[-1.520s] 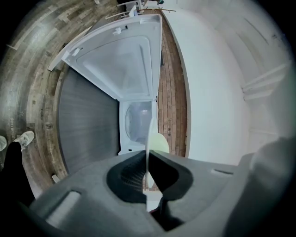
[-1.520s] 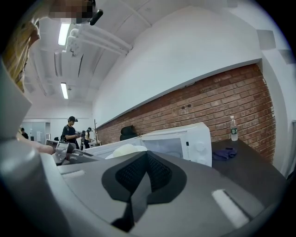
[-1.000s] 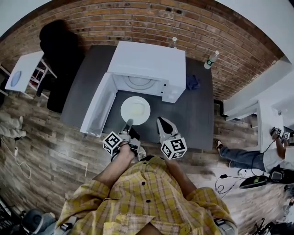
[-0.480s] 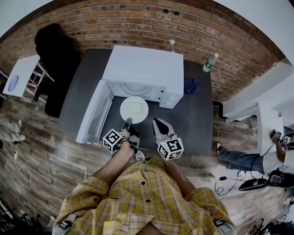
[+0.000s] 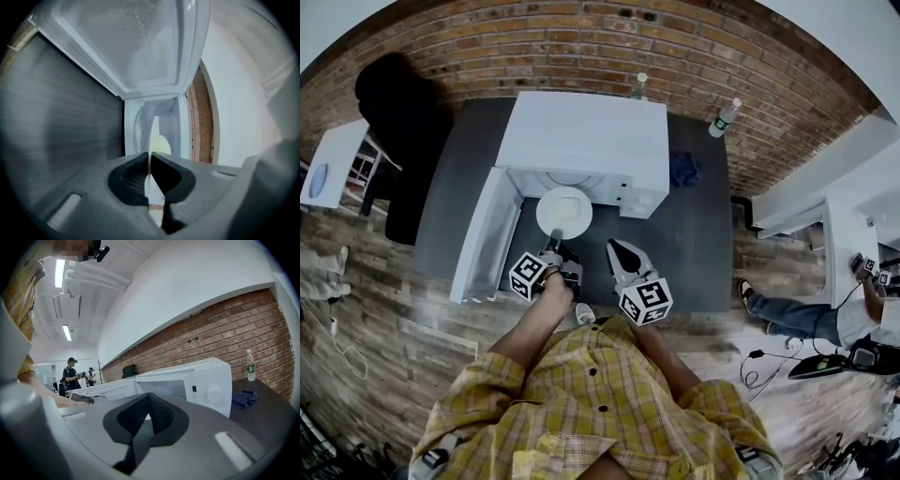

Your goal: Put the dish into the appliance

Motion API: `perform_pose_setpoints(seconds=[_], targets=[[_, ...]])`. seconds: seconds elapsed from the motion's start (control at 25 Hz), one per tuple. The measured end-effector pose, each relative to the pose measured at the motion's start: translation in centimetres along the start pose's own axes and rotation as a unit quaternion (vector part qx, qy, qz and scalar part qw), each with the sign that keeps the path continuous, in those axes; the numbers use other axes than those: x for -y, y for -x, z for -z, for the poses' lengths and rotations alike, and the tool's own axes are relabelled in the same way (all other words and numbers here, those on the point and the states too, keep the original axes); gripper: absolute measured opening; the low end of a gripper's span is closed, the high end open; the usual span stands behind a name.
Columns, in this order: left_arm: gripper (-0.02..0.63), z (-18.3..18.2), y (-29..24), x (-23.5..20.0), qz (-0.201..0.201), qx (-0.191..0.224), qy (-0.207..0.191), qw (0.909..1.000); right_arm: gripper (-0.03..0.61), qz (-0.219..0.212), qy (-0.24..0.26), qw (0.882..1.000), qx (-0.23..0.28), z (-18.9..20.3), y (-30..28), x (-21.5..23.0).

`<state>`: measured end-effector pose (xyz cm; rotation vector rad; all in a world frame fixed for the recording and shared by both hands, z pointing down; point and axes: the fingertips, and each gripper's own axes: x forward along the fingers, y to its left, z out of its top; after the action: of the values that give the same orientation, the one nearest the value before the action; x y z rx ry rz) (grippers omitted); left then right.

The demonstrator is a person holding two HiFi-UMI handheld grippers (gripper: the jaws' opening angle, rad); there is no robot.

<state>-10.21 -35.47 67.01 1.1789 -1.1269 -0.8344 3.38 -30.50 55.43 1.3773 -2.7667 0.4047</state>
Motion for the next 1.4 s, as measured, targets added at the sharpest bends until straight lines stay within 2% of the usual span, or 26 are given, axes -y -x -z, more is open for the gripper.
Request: perform_pose_setpoints(seconds=[0.28,0.48,1.0,1.4], targets=[[0.008,-0.8,-2.7,-0.4,0.000,0.018,0.006,0.9998,0.003,0.000,0.000,1.000,-0.005,0.3,-1.0,0.2],[0.012,-1.3,-4.6,-1.0,0.015,0.017,0.023,0.9995,0.003,-0.001,-0.001,1.000,-0.005,0.1,-1.7,0.6],[0.021,-2.4,-7.7,-2.8,0.001,0.015,-0.009,0.9998,0.003,-0.013,0.008,1.000,-0.021,0.5,-3.2,0.9],[0.020,-2.9,-10.2,-3.7,-0.005,0.007,0.003,1.0000,0.003,-0.008,0.013,0.999,-0.029,0.6,-3.9,1.8]])
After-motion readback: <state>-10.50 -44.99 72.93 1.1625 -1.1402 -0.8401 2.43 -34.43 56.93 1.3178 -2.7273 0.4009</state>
